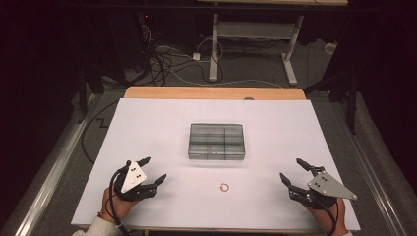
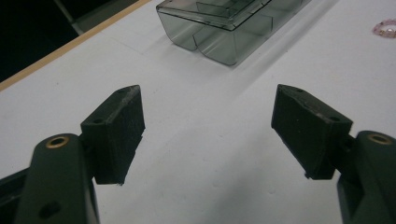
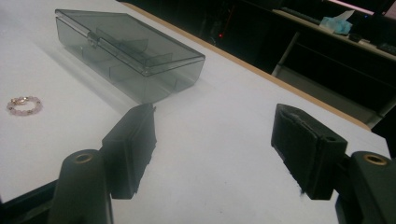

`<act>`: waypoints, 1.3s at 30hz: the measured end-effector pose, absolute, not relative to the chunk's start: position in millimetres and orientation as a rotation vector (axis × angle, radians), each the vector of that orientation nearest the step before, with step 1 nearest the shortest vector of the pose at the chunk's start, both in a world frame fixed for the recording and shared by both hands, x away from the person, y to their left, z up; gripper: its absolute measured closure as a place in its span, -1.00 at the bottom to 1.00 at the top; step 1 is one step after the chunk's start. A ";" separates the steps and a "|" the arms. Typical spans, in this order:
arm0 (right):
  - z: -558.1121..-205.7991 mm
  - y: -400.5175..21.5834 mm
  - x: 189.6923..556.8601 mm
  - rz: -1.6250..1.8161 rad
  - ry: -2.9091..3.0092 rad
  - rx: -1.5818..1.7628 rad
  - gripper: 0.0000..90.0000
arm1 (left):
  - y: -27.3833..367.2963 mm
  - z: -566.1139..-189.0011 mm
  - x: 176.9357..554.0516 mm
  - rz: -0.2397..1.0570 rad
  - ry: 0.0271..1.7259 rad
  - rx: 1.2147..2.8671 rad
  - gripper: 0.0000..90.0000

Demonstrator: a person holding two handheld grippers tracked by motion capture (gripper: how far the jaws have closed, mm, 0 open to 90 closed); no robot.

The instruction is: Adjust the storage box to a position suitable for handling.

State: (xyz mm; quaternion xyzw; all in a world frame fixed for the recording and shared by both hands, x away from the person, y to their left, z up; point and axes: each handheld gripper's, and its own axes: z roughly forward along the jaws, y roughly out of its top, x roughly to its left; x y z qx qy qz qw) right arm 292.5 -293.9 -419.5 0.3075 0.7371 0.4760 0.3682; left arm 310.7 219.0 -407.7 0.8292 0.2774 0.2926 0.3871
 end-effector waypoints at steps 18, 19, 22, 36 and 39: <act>-425.3 -292.8 329.3 1.142 1.988 0.849 0.42 | 227.7 -404.1 356.2 0.663 0.882 2.136 0.23; -426.5 -292.6 334.8 1.134 2.005 0.861 0.57 | 228.6 -405.5 362.0 0.626 0.906 2.135 0.41; -429.8 -289.3 351.3 1.101 2.065 0.889 0.87 | 227.6 -409.9 376.4 0.595 0.921 2.160 0.70; -438.0 -242.5 434.3 0.965 2.215 0.899 1.00 | 192.2 -422.7 437.8 0.503 0.922 2.265 0.94; -437.2 -229.7 446.5 0.972 2.239 0.898 1.00 | 185.3 -423.7 446.9 0.488 0.932 2.259 0.94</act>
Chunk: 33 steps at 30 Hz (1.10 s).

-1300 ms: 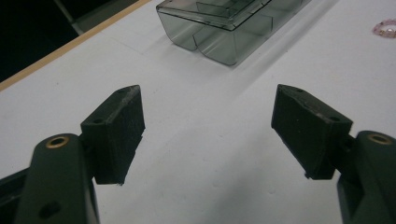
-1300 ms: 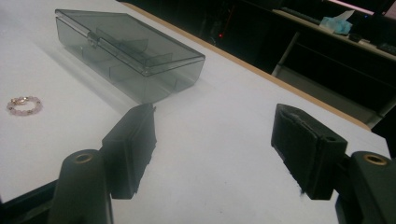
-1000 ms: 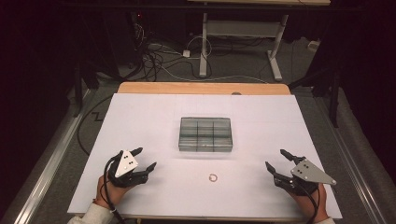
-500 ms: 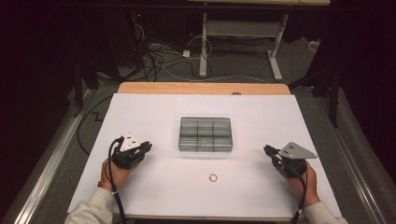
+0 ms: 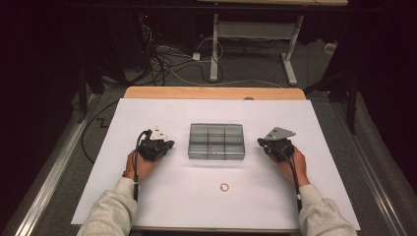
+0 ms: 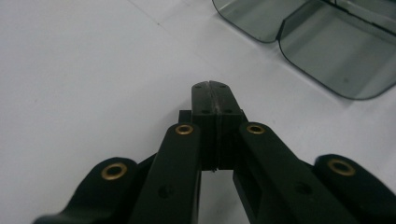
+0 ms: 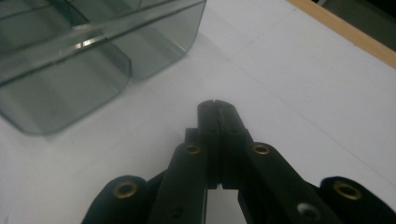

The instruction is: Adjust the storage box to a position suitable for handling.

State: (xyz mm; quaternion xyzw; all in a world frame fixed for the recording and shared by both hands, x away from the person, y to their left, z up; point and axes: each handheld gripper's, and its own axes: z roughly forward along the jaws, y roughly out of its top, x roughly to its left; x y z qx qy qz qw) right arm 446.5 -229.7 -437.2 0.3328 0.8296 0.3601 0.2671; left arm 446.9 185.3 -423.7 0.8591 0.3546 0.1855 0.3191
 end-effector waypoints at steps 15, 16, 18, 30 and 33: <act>-441.2 -187.6 466.3 0.949 2.354 0.917 1.00 | 149.2 -427.3 462.6 0.434 0.906 2.272 0.94; -441.2 -186.8 466.3 0.951 2.353 0.919 1.00 | 147.7 -427.5 462.5 0.431 0.900 2.279 0.94; -441.4 -186.3 466.4 0.957 2.355 0.918 1.00 | 144.5 -428.0 461.6 0.436 0.898 2.288 0.94; -441.5 -178.8 456.0 0.942 2.356 0.858 1.00 | 152.4 -427.4 458.3 0.431 0.900 2.292 0.95; -441.5 -175.6 452.2 0.942 2.363 0.838 1.00 | 156.6 -426.9 454.6 0.424 0.893 2.299 0.95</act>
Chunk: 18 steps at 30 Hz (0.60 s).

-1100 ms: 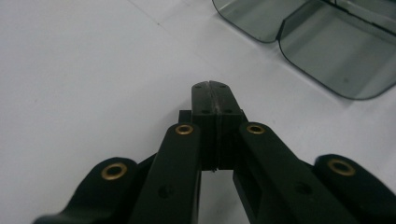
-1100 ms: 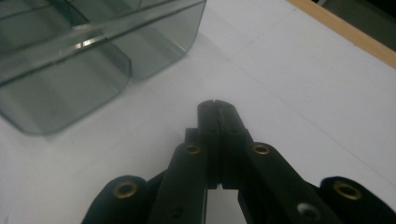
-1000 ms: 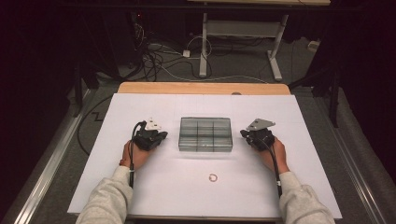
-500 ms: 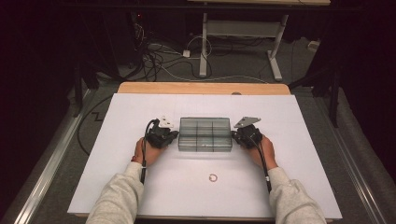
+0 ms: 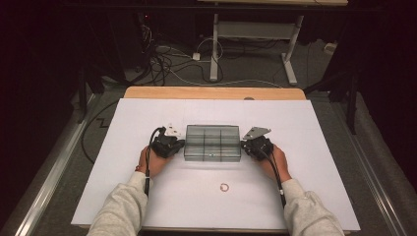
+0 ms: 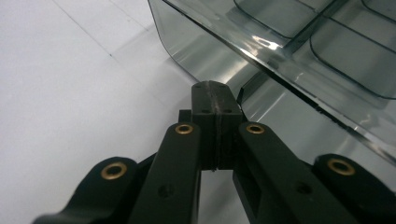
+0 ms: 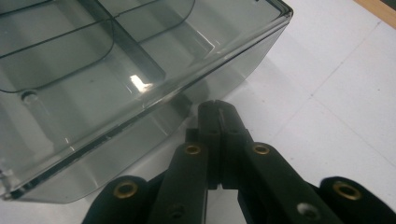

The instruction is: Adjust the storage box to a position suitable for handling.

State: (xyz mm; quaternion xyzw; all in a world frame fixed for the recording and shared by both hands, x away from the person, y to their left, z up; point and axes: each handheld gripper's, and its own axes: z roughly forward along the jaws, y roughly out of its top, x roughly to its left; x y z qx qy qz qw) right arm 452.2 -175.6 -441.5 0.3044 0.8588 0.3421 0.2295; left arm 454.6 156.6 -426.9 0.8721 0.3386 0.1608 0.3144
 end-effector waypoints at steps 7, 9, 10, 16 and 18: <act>-441.3 -173.9 441.9 0.939 2.377 0.800 1.00 | 158.0 -425.3 440.6 0.444 0.863 2.312 0.95; -441.5 -174.1 437.9 0.938 2.376 0.795 1.00 | 157.6 -425.0 437.6 0.444 0.857 2.316 0.95; -441.5 -174.5 436.1 0.939 2.377 0.798 1.00 | 157.3 -425.0 436.3 0.445 0.856 2.317 0.95; -441.6 -175.6 429.6 0.935 2.378 0.790 1.00 | 156.0 -424.7 429.8 0.455 0.841 2.328 0.95; -441.6 -176.0 428.2 0.941 2.379 0.792 1.00 | 155.6 -424.4 426.6 0.458 0.828 2.338 0.95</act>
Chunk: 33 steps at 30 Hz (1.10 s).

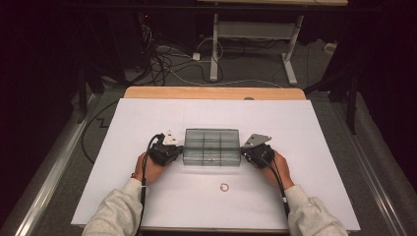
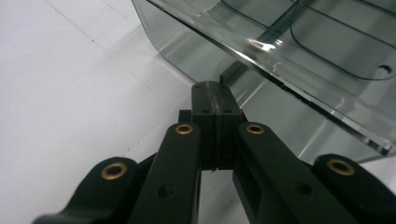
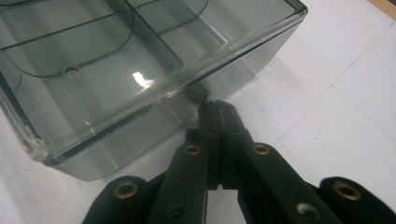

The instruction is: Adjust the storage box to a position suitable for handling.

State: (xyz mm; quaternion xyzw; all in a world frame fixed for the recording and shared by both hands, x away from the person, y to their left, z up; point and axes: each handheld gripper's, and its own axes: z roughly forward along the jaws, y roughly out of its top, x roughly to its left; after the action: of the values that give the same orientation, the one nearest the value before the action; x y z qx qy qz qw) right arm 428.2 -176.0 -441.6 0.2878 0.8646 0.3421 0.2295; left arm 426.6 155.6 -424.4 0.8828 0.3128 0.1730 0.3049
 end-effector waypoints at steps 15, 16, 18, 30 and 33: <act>-441.7 -178.5 413.2 0.932 2.388 0.776 1.00 | 152.9 -424.1 415.4 0.480 0.789 2.370 0.95; -441.7 -178.3 413.2 0.930 2.387 0.771 1.00 | 153.0 -424.3 415.4 0.481 0.788 2.370 0.95; -442.1 -179.0 413.4 0.941 2.386 0.778 1.00 | 153.5 -424.7 415.7 0.476 0.788 2.367 0.95; -440.1 -183.7 414.5 0.970 2.407 0.760 1.00 | 152.2 -426.4 419.0 0.550 0.765 2.394 0.93; -434.9 -189.4 412.4 1.011 2.367 0.759 1.00 | 155.5 -424.0 418.0 0.574 0.774 2.379 0.93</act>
State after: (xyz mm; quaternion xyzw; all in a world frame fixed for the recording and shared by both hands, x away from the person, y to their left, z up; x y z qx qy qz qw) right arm 412.4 -189.4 -434.9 0.2754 0.8591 0.3670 0.2269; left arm 418.0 155.5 -424.0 0.8889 0.2890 0.2146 0.2835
